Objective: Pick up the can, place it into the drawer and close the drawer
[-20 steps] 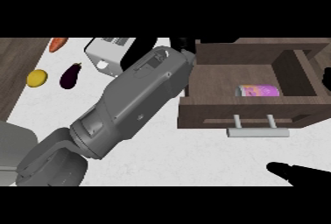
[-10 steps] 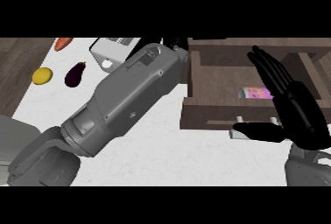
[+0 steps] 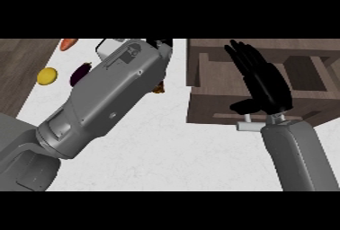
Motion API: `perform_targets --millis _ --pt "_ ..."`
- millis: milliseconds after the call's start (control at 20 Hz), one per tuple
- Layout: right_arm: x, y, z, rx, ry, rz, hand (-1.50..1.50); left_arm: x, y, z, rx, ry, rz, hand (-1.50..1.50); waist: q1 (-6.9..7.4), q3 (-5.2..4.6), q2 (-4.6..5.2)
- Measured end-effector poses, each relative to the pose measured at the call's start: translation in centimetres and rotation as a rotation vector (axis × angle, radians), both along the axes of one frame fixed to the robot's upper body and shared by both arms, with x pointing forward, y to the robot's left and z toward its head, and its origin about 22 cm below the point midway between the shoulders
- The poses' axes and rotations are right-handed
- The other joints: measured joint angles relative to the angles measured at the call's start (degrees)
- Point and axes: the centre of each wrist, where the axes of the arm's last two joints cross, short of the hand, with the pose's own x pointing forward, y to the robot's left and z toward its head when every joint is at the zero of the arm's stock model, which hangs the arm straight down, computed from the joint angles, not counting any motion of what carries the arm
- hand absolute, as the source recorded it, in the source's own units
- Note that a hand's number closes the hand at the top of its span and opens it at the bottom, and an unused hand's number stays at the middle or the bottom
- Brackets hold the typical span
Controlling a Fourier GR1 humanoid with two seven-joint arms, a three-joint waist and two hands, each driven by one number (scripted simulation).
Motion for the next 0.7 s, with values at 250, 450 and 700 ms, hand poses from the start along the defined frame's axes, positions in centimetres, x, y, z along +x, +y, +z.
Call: perform_targets --millis 250,450,700 --pt "2.6 0.3 -2.9 -0.05 0.017 -0.044 -1.5 0.3 2.6 0.2 0.001 0.003 0.022 -1.5 -0.14 0.02 0.14" --pt "4.5 0.3 -4.3 -0.105 -0.01 -0.076 -1.5 0.2 4.1 0.9 0.008 0.002 0.024 -1.5 0.15 -0.32 -0.15" --pt "6.3 0.2 -5.2 -0.157 -0.051 -0.129 -1.5 -0.5 5.7 1.3 0.009 0.004 0.016 -1.5 0.53 -0.74 -0.56"
